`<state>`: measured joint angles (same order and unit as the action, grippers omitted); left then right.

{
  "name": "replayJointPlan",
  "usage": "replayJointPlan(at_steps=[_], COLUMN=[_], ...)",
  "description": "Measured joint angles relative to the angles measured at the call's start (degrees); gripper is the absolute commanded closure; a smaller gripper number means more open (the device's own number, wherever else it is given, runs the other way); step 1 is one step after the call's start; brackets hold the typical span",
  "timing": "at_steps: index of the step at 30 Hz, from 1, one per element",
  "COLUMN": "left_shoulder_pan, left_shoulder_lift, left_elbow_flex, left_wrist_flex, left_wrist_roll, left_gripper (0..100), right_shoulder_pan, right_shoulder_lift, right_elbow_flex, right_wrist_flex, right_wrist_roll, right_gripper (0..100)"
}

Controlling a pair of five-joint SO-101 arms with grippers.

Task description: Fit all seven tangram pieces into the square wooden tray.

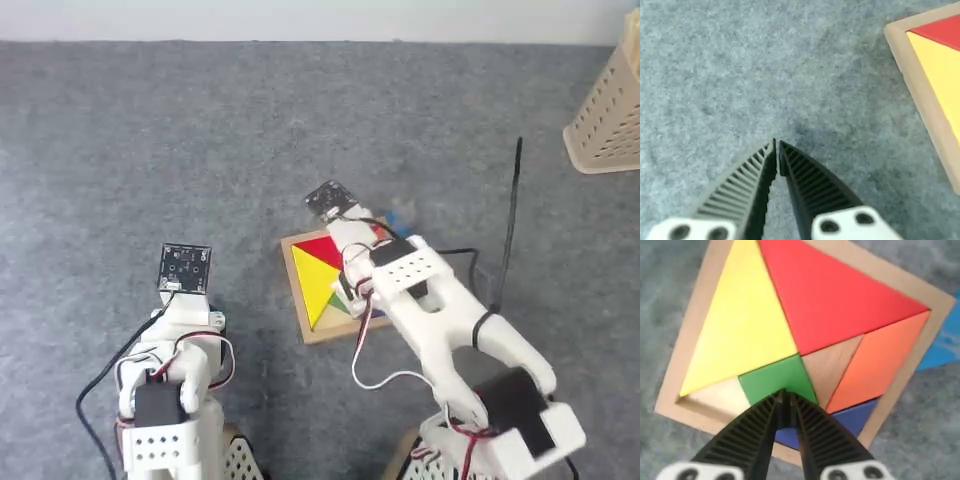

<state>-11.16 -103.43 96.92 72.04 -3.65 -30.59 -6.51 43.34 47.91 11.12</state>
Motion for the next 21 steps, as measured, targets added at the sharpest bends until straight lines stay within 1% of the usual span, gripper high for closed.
replayJointPlan(at_steps=[3, 8, 12, 16, 19, 21], left_shoulder_pan=[0.00, 0.00, 0.00, 0.00, 0.00, 0.00], left_shoulder_lift=[0.00, 0.00, 0.00, 0.00, 0.00, 0.00], left_elbow_flex=[0.00, 0.00, 0.00, 0.00, 0.00, 0.00], left_wrist_flex=[0.00, 0.00, 0.00, 0.00, 0.00, 0.00], left_wrist_roll=[0.00, 0.00, 0.00, 0.00, 0.00, 0.00], left_gripper=[99, 99, 99, 99, 99, 99], right_shoulder_pan=[1.32, 2.20, 7.38, 12.66, 13.27, 13.10], right_shoulder_lift=[-3.08, -14.77, -19.25, -16.97, -10.55, -4.57], right_elbow_flex=[0.70, 6.07, 6.15, -0.53, -9.05, -14.51], right_wrist_flex=[-0.09, -0.09, -0.09, 4.04, 7.65, 8.53], right_wrist_roll=[0.00, -0.18, -1.23, -1.23, -1.23, -1.23], right_gripper=[99.1, 99.1, 98.1, 90.2, 83.1, 80.5])
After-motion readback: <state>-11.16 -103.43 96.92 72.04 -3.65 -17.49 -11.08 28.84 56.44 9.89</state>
